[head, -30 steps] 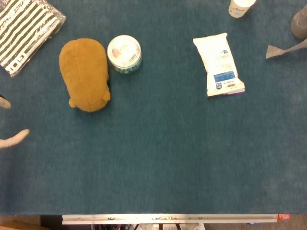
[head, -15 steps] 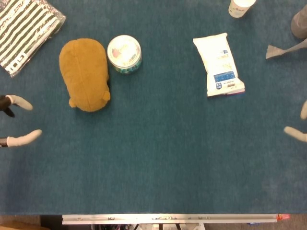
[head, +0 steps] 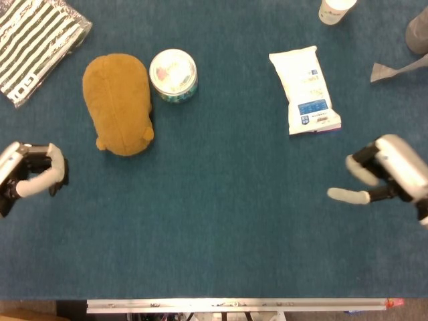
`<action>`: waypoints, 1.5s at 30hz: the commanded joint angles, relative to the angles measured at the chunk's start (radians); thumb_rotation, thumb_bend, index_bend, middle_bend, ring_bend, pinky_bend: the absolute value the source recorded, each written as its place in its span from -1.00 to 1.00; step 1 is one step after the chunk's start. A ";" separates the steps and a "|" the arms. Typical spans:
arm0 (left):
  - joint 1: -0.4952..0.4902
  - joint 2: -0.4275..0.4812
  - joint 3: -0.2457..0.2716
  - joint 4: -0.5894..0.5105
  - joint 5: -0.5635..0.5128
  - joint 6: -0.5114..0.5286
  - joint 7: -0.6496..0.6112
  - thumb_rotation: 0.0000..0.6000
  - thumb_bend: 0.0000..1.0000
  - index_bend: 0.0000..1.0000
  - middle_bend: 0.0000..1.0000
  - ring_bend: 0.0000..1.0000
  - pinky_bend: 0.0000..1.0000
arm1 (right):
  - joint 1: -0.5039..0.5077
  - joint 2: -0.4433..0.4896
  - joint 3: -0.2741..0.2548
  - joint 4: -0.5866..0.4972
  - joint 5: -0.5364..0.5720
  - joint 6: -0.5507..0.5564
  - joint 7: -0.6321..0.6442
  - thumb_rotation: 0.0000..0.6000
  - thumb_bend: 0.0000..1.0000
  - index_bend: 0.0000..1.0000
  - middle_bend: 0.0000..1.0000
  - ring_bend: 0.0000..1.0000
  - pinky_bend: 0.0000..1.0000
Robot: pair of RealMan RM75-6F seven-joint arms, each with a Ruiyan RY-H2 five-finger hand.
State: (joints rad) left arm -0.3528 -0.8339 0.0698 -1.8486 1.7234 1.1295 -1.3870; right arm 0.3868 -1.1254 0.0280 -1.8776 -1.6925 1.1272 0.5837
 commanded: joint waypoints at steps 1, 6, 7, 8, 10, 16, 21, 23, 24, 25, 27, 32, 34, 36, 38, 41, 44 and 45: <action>-0.086 0.027 0.053 0.027 0.114 -0.031 -0.214 -0.50 -1.00 0.56 0.63 0.33 0.56 | 0.078 -0.007 -0.003 -0.037 -0.010 -0.078 0.122 -0.29 -1.00 1.00 1.00 1.00 1.00; -0.144 0.028 0.090 0.047 0.175 -0.021 -0.346 -0.71 -1.00 0.84 0.93 0.63 0.78 | 0.147 -0.019 -0.002 -0.050 -0.017 -0.133 0.244 -0.39 -1.00 1.00 1.00 1.00 1.00; -0.151 0.026 0.094 0.050 0.181 -0.019 -0.351 -0.72 -1.00 0.88 0.96 0.68 0.82 | 0.160 -0.020 -0.003 -0.050 -0.020 -0.142 0.267 -0.39 -1.00 1.00 1.00 1.00 1.00; -0.160 0.023 0.099 0.052 0.188 -0.016 -0.356 -0.72 -1.00 0.93 0.99 0.74 0.85 | 0.175 -0.023 -0.004 -0.051 -0.025 -0.151 0.298 -0.39 -1.00 1.00 1.00 1.00 1.00; -0.171 0.017 0.107 0.052 0.194 -0.010 -0.363 -0.73 -1.00 0.98 1.00 0.79 0.89 | 0.199 -0.025 -0.010 -0.053 -0.036 -0.166 0.352 -0.41 -1.00 1.00 1.00 1.00 1.00; -0.211 -0.005 0.138 0.068 0.232 0.027 -0.418 -0.97 -1.00 1.00 1.00 0.94 0.99 | 0.279 -0.030 -0.045 -0.017 -0.120 -0.164 0.574 -0.52 -1.00 1.00 1.00 1.00 1.00; -0.230 -0.022 0.158 0.081 0.254 0.075 -0.454 -1.00 -1.00 1.00 1.00 1.00 1.00 | 0.320 -0.041 -0.067 0.017 -0.155 -0.134 0.685 -0.69 -1.00 1.00 1.00 1.00 1.00; -0.239 -0.030 0.167 0.089 0.265 0.091 -0.459 -1.00 -1.00 1.00 1.00 1.00 1.00 | 0.334 -0.053 -0.075 0.034 -0.164 -0.116 0.730 -0.74 -1.00 1.00 1.00 1.00 1.00; -0.241 -0.034 0.170 0.092 0.270 0.100 -0.460 -1.00 -1.00 1.00 1.00 1.00 1.00 | 0.342 -0.057 -0.079 0.042 -0.171 -0.108 0.754 -0.76 -1.00 1.00 1.00 1.00 1.00; -0.244 -0.039 0.174 0.096 0.277 0.109 -0.463 -1.00 -1.00 1.00 1.00 1.00 1.00 | 0.349 -0.062 -0.083 0.052 -0.177 -0.101 0.770 -0.76 -1.00 1.00 1.00 1.00 1.00; -0.254 -0.049 0.186 0.105 0.293 0.127 -0.479 -1.00 -1.00 1.00 1.00 1.00 1.00 | 0.359 -0.078 -0.088 0.071 -0.184 -0.084 0.787 -0.78 -1.00 1.00 1.00 1.00 1.00; -0.278 -0.067 0.207 0.116 0.308 0.153 -0.493 -1.00 -1.00 1.00 1.00 1.00 1.00 | 0.387 -0.106 -0.106 0.095 -0.201 -0.051 0.838 -0.80 -1.00 1.00 1.00 1.00 1.00; -0.285 -0.072 0.213 0.117 0.313 0.165 -0.494 -1.00 -1.00 1.00 1.00 1.00 1.00 | 0.396 -0.113 -0.111 0.100 -0.206 -0.039 0.848 -0.80 -1.00 1.00 1.00 1.00 1.00; -0.294 -0.078 0.219 0.117 0.319 0.178 -0.493 -1.00 -1.00 1.00 1.00 1.00 1.00 | 0.403 -0.121 -0.118 0.103 -0.209 -0.028 0.853 -0.80 -1.00 1.00 1.00 1.00 1.00; -0.303 -0.086 0.224 0.116 0.324 0.188 -0.496 -1.00 -1.00 1.00 1.00 1.00 1.00 | 0.410 -0.126 -0.126 0.105 -0.212 -0.015 0.860 -0.80 -1.00 1.00 1.00 1.00 1.00; -0.314 -0.098 0.231 0.115 0.329 0.203 -0.495 -1.00 -1.00 1.00 1.00 1.00 1.00 | 0.415 -0.130 -0.137 0.109 -0.215 0.004 0.866 -0.80 -1.00 1.00 1.00 1.00 1.00; -0.324 -0.107 0.239 0.114 0.332 0.216 -0.491 -1.00 -1.00 1.00 1.00 1.00 1.00 | 0.420 -0.132 -0.148 0.113 -0.217 0.020 0.870 -0.80 -1.00 1.00 1.00 1.00 1.00; -0.327 -0.109 0.242 0.114 0.332 0.219 -0.490 -1.00 -1.00 1.00 1.00 1.00 1.00 | 0.422 -0.132 -0.151 0.114 -0.216 0.023 0.869 -0.80 -1.00 1.00 1.00 1.00 1.00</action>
